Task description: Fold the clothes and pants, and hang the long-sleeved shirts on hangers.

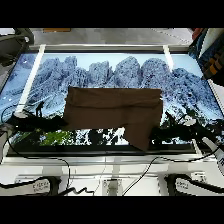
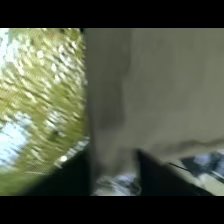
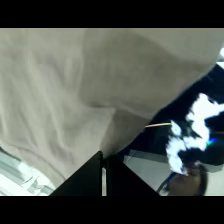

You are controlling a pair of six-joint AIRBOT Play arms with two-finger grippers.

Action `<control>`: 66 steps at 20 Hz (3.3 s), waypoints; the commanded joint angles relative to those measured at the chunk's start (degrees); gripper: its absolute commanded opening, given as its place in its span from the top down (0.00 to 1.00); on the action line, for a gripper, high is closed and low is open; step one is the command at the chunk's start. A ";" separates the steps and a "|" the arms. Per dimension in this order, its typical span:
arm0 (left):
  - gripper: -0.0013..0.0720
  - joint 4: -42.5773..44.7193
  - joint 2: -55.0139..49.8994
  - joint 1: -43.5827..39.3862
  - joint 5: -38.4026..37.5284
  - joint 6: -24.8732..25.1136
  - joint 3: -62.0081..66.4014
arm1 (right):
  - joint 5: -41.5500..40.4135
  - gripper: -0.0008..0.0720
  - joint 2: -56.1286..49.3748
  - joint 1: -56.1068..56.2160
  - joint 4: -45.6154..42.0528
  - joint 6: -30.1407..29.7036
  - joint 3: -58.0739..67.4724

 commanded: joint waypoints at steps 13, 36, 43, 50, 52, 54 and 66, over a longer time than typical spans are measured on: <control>0.96 5.38 21.11 1.73 -16.04 3.02 10.16 | 12.48 0.96 30.18 0.00 1.01 5.18 10.60; 0.01 -18.86 7.67 -5.53 21.84 7.65 -0.50 | -44.57 0.16 3.63 14.82 -0.59 23.80 8.68; 0.02 0.42 11.41 4.72 7.78 7.06 -0.39 | -31.61 0.17 4.26 14.82 -13.73 23.80 13.94; 0.02 3.26 1.64 1.40 0.96 7.08 3.17 | -12.07 0.17 4.07 14.82 -18.14 16.61 23.74; 0.02 1.49 -1.33 -0.42 0.90 7.17 4.48 | -11.67 0.17 4.07 14.16 -20.13 16.68 26.10; 0.02 -0.09 -3.37 -2.45 2.23 7.76 5.53 | -11.63 0.18 4.04 10.36 -20.37 17.16 27.32; 0.96 -0.90 1.38 -6.05 -4.90 7.72 16.02 | 3.19 0.48 4.04 -0.76 -12.20 6.01 26.97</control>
